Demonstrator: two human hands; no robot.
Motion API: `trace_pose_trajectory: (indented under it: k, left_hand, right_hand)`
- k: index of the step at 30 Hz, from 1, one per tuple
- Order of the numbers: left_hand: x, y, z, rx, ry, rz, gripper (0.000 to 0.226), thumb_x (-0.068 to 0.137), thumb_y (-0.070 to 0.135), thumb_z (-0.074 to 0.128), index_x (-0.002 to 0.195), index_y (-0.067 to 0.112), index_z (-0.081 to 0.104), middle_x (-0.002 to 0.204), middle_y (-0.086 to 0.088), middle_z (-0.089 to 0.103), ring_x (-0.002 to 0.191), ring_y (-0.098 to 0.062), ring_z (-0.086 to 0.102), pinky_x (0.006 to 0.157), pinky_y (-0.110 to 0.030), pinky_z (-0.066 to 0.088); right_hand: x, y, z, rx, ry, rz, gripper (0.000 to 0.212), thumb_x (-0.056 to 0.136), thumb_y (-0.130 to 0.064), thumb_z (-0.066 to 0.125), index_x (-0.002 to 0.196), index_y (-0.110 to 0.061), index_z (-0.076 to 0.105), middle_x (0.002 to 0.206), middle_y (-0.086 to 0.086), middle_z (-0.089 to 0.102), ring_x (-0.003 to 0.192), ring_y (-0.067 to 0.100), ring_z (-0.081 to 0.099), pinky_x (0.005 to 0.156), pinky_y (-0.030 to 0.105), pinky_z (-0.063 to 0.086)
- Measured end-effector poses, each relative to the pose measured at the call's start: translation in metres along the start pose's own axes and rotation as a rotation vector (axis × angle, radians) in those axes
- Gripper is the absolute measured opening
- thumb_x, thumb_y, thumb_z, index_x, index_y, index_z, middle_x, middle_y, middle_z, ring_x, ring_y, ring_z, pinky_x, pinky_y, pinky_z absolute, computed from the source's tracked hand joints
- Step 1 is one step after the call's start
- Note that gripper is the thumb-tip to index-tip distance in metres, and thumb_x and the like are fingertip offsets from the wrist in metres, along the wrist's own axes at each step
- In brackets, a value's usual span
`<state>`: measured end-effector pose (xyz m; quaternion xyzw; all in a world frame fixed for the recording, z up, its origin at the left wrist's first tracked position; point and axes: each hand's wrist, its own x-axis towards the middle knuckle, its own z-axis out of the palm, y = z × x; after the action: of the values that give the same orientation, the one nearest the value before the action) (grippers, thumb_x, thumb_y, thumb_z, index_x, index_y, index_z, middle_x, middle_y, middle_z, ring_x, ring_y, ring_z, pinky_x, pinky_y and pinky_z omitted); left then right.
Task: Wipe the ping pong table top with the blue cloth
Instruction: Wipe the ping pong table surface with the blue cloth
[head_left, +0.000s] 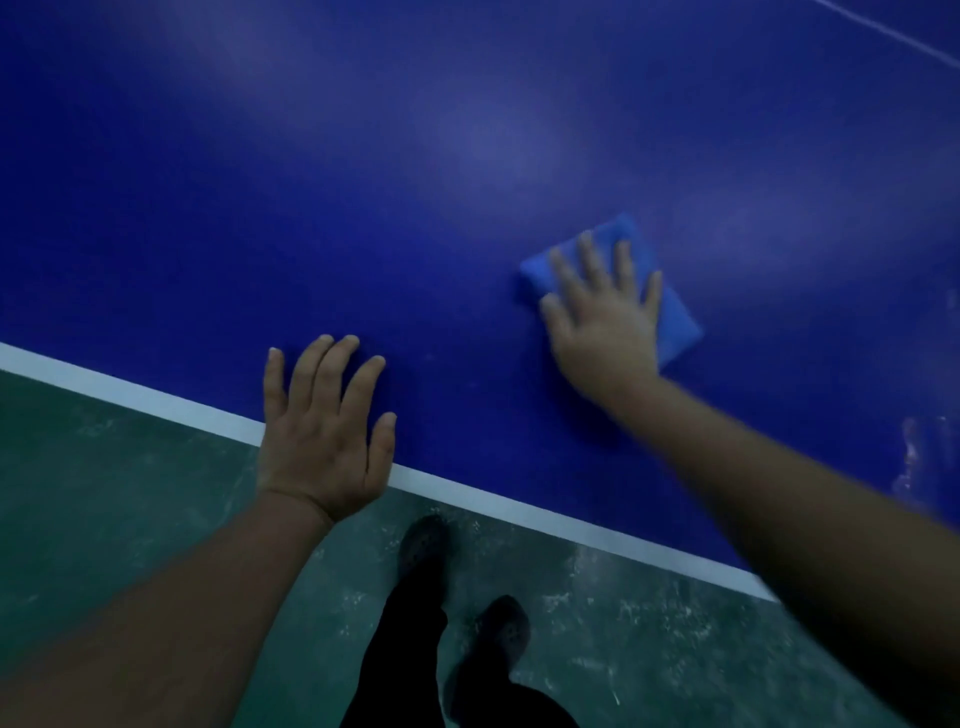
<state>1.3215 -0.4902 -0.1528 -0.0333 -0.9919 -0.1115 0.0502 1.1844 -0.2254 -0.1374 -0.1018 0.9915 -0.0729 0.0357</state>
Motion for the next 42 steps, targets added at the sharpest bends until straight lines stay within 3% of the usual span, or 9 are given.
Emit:
trace_pose_trajectory:
  k: [5,11,13,16,18,25,33,39,42]
  left_hand:
    - [0.0,0.004,-0.006,-0.026,-0.019,0.002,0.053,0.091,0.038,0.041,0.128,0.003,0.055,0.141,-0.02,0.046,0.136,-0.038,0.038,0.116,-0.065,0.012]
    - [0.0,0.032,-0.01,-0.073,-0.055,0.086,0.051,0.09,0.037,0.043,0.124,0.004,0.06,0.138,-0.019,0.051,0.133,-0.038,0.042,0.116,-0.066,0.013]
    - [0.001,0.052,-0.007,-0.081,-0.082,0.143,0.049,0.09,0.037,0.043,0.123,0.004,0.06,0.137,-0.019,0.052,0.132,-0.037,0.043,0.114,-0.068,0.016]
    - [0.001,0.081,-0.002,-0.085,-0.119,0.27,0.048,0.091,0.037,0.042,0.123,0.006,0.061,0.137,-0.019,0.054,0.132,-0.037,0.044,0.112,-0.07,0.02]
    - [0.0,0.092,0.003,-0.063,-0.147,0.336,0.05,0.093,0.037,0.041,0.124,0.006,0.062,0.138,-0.019,0.053,0.133,-0.038,0.043,0.112,-0.07,0.02]
    - [0.002,0.096,0.011,0.043,-0.258,0.381,0.059,0.096,0.042,0.034,0.143,0.01,0.05,0.154,-0.016,0.04,0.145,-0.038,0.03,0.116,-0.066,0.016]
    - [0.001,0.099,0.011,0.03,-0.222,0.363,0.059,0.094,0.04,0.037,0.142,0.011,0.051,0.153,-0.016,0.041,0.144,-0.037,0.032,0.115,-0.064,0.02]
    - [0.001,0.097,0.014,0.045,-0.235,0.374,0.059,0.095,0.041,0.035,0.143,0.011,0.049,0.154,-0.016,0.039,0.145,-0.037,0.029,0.116,-0.064,0.018]
    - [0.002,0.099,0.013,0.04,-0.234,0.364,0.058,0.095,0.041,0.035,0.142,0.01,0.051,0.153,-0.016,0.041,0.144,-0.037,0.031,0.116,-0.063,0.018]
  right_hand:
    - [-0.117,0.027,0.006,-0.095,-0.175,-0.603,0.054,0.103,-0.054,0.028,0.155,-0.043,0.018,0.166,-0.005,0.017,0.153,0.033,0.011,0.119,0.062,0.003]
    - [-0.09,0.122,-0.024,0.074,0.014,0.768,0.066,0.094,-0.056,0.019,0.157,-0.039,0.021,0.168,-0.006,0.007,0.154,0.028,0.001,0.118,0.066,0.002]
    - [-0.099,0.076,-0.011,0.026,0.047,0.683,0.063,0.095,-0.054,0.022,0.156,-0.037,0.027,0.167,-0.003,0.014,0.153,0.033,0.008,0.117,0.068,0.003]
    - [-0.128,0.005,0.013,-0.028,-0.057,0.046,0.056,0.1,-0.054,0.028,0.153,-0.037,0.032,0.165,-0.002,0.023,0.153,0.034,0.013,0.117,0.065,0.003]
    - [-0.143,0.018,0.012,-0.054,-0.101,-0.084,0.055,0.102,-0.057,0.026,0.154,-0.04,0.027,0.165,-0.005,0.019,0.154,0.03,0.007,0.119,0.063,0.004]
    - [-0.188,0.109,-0.016,0.043,-0.068,0.836,0.067,0.095,-0.058,0.016,0.159,-0.038,0.014,0.168,-0.01,-0.003,0.154,0.022,-0.008,0.121,0.059,-0.003]
    - [-0.048,0.018,0.008,0.033,-0.024,0.154,0.056,0.1,-0.055,0.025,0.155,-0.04,0.026,0.167,-0.007,0.013,0.154,0.029,0.001,0.119,0.064,-0.002]
    - [-0.116,0.144,-0.017,0.085,0.061,0.85,0.059,0.1,-0.055,0.024,0.157,-0.043,0.017,0.168,-0.009,0.005,0.154,0.026,0.0,0.119,0.064,0.001]
    - [-0.15,0.108,-0.012,0.085,0.049,0.967,0.061,0.098,-0.054,0.022,0.157,-0.039,0.019,0.168,-0.004,0.006,0.154,0.029,0.001,0.119,0.064,0.001]
